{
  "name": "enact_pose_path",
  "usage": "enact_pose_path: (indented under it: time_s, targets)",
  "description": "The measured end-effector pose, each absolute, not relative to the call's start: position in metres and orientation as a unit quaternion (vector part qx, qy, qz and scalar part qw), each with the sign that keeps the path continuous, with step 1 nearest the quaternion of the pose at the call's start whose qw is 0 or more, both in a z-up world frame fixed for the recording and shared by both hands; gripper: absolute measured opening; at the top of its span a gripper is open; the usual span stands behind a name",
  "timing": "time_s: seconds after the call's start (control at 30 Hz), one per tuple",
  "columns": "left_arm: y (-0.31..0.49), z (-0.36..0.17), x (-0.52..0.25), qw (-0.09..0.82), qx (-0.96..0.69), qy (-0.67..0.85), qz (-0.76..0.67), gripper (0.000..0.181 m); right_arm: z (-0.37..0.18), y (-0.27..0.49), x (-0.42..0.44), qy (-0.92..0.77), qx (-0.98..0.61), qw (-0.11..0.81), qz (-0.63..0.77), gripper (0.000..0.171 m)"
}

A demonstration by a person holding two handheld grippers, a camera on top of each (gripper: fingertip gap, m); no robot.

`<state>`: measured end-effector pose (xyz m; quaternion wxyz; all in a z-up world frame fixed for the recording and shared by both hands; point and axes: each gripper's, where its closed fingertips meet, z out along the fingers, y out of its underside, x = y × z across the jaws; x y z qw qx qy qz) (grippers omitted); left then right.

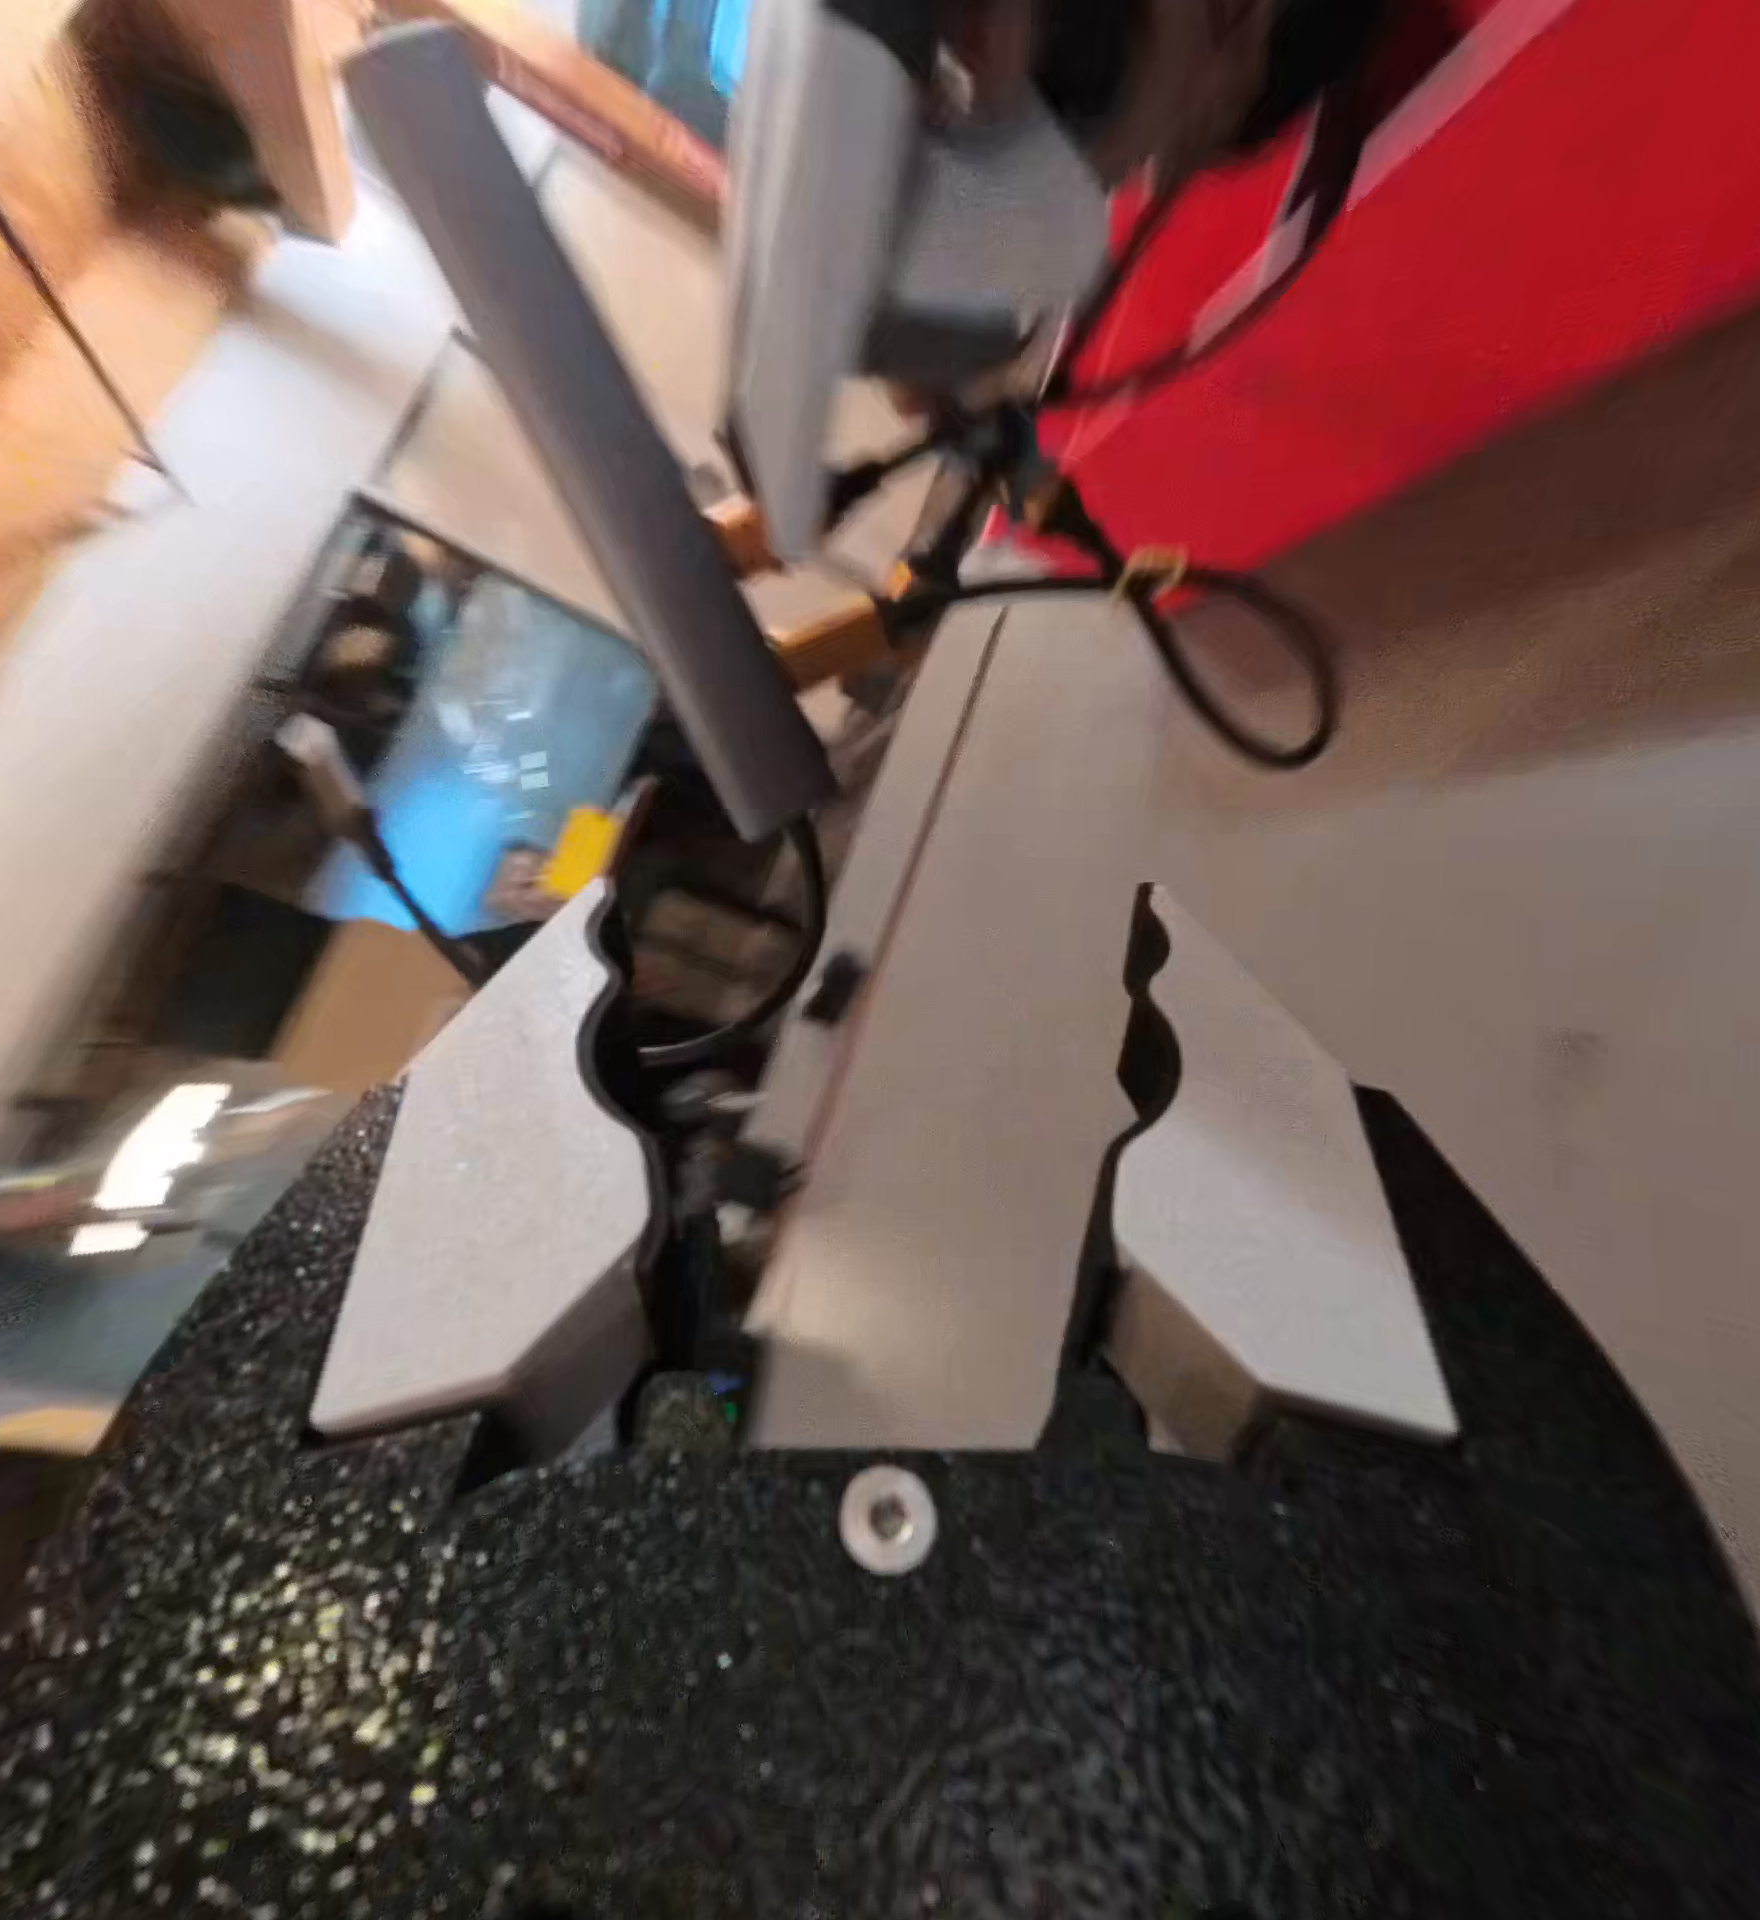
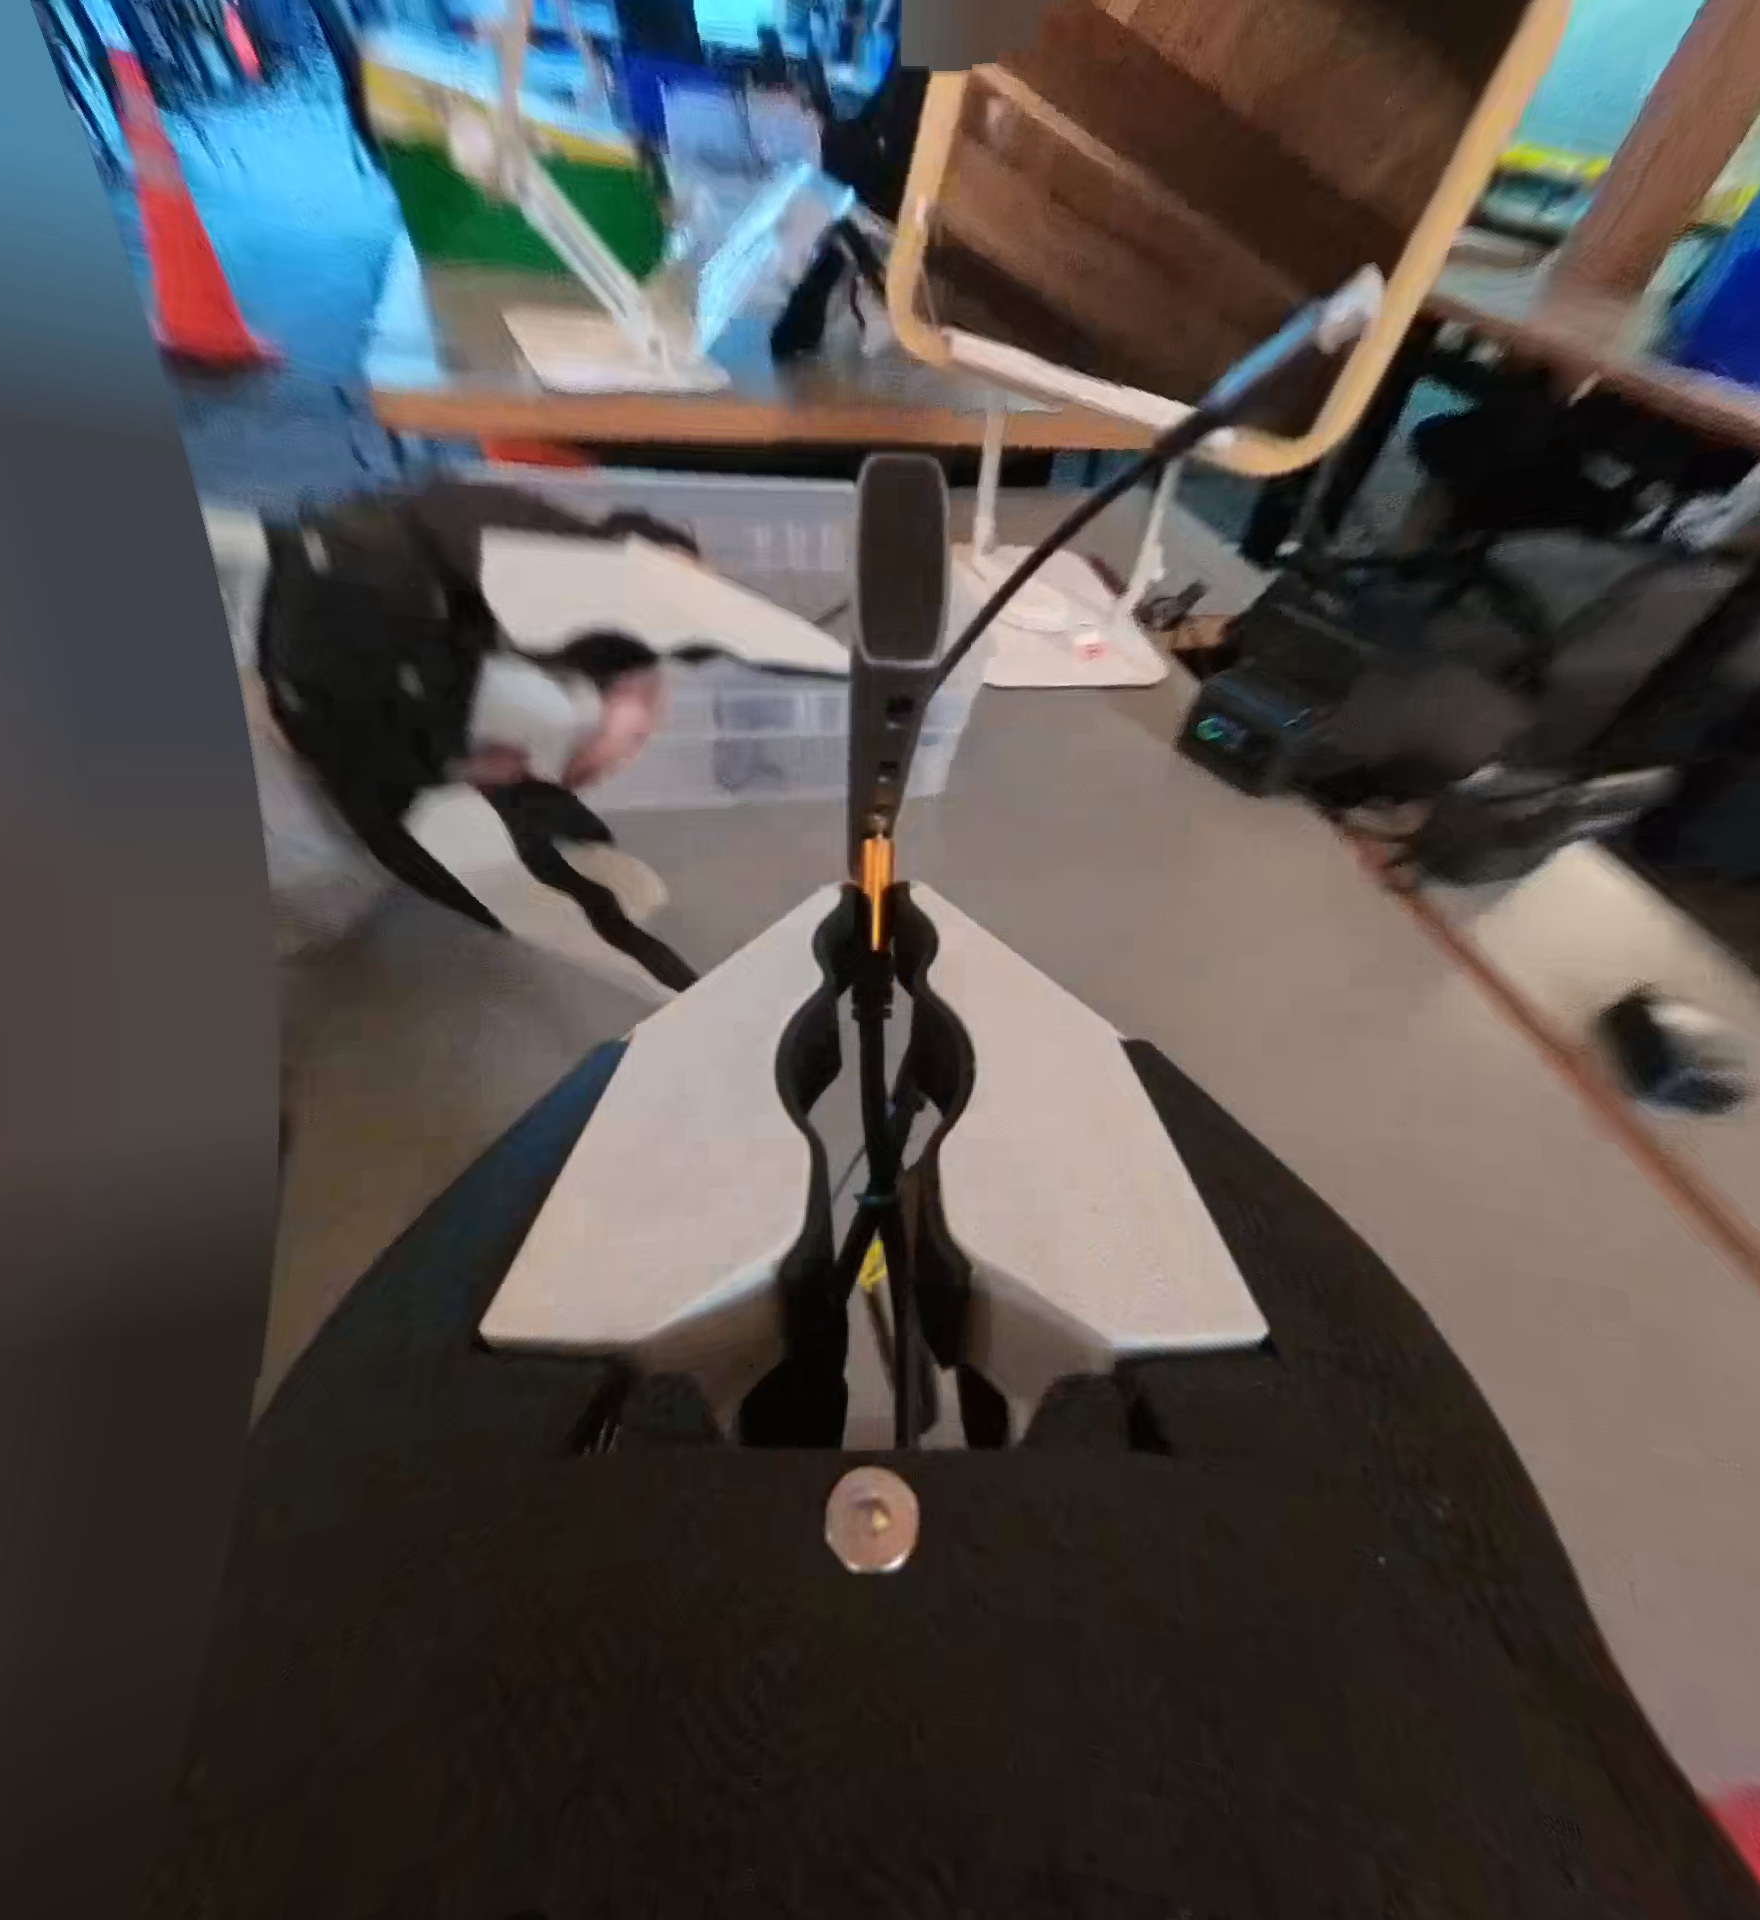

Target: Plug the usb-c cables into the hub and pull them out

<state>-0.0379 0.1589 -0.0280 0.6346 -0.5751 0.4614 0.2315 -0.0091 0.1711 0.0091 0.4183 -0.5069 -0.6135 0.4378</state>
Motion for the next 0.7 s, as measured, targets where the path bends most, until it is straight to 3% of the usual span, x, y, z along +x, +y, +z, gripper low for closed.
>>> enact_pose_path:
  time_s: [0.07, 0.23, 0.33, 0.57, 0.63, 0.7]
  targets:
    - [0.146, -0.004, -0.027, 0.676, -0.581, 0.433, 0.131, 0.086, 0.007, 0.165, -0.006, -0.681, -0.442, 0.478, 0.333, 0.003]
    - [0.135, 0.003, -0.004, 0.646, -0.558, 0.497, 0.157, 0.050, -0.017, 0.137, -0.008, -0.798, -0.269, 0.534, 0.074, 0.004]
    - [0.131, -0.013, 0.002, 0.603, -0.556, 0.542, 0.183, 0.011, -0.020, 0.127, -0.009, -0.803, -0.224, 0.552, 0.021, 0.004]
    - [0.108, -0.009, 0.014, 0.599, -0.528, 0.571, 0.188, 0.009, -0.012, 0.106, 0.005, -0.795, -0.182, 0.578, 0.022, 0.003]
    - [0.112, -0.013, -0.032, 0.564, -0.561, 0.543, 0.268, 0.008, -0.006, 0.147, 0.029, -0.777, -0.222, 0.583, -0.079, 0.004]
    - [0.105, 0.001, -0.061, 0.604, -0.593, 0.482, 0.229, 0.008, 0.004, 0.163, 0.055, -0.759, -0.288, 0.584, -0.016, 0.004]
